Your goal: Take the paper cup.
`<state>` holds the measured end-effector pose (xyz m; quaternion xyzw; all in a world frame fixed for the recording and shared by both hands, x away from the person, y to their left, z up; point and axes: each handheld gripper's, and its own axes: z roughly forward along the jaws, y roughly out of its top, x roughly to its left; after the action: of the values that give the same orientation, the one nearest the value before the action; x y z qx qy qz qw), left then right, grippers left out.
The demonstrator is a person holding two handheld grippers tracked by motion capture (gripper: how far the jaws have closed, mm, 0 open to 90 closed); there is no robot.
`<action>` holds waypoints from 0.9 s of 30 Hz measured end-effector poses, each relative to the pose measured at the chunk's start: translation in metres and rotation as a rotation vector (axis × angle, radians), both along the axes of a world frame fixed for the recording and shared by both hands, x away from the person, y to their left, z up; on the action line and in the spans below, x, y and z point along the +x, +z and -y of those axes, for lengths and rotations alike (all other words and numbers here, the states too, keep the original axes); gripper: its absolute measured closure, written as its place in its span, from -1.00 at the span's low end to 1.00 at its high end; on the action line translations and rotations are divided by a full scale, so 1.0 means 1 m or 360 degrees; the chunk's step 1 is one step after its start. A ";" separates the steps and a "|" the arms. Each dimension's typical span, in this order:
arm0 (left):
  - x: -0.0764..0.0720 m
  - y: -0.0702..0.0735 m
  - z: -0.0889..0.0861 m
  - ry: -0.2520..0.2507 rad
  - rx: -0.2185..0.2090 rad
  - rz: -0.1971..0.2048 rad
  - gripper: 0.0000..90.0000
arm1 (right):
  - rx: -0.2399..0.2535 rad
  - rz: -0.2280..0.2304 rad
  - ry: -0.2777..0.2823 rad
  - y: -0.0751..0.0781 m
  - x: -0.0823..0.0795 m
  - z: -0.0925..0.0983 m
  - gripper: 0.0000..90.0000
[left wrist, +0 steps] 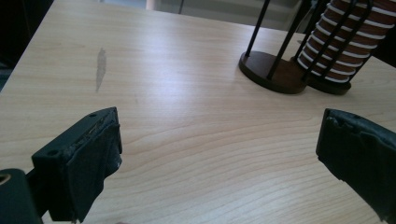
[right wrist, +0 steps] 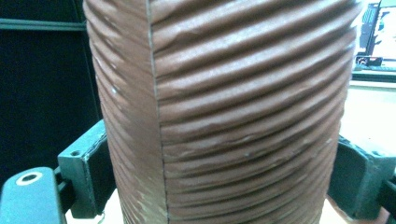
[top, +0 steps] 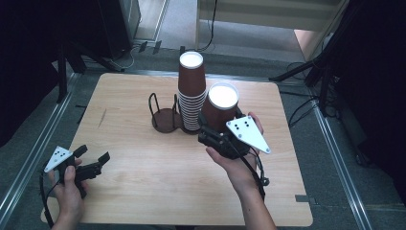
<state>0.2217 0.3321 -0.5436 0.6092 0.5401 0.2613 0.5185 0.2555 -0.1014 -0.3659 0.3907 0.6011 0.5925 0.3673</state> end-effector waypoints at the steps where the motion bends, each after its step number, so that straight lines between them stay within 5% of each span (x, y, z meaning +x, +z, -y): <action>1: 0.000 0.002 0.001 -0.0007 0.0000 0.0011 -0.98 | -0.0003 -0.0006 0.0004 -0.002 -0.001 0.000 -0.76; 7: -0.002 0.017 0.010 -0.0039 0.0015 0.0061 -0.98 | -0.0025 -0.0024 0.0009 -0.013 -0.005 0.001 -0.76; 14: 0.003 0.028 0.026 -0.0120 0.0134 0.0068 -0.98 | 0.0026 -0.0068 0.0043 -0.018 -0.009 0.006 -0.76; 27: 0.015 0.048 0.051 -0.0192 0.0167 0.0119 -0.98 | -0.0018 -0.0089 0.0034 -0.036 -0.012 0.008 -0.76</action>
<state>0.2369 0.2807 -0.4955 0.6569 0.4683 0.2801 0.5203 0.2431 -0.1098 -0.4015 0.3987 0.6186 0.5818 0.3462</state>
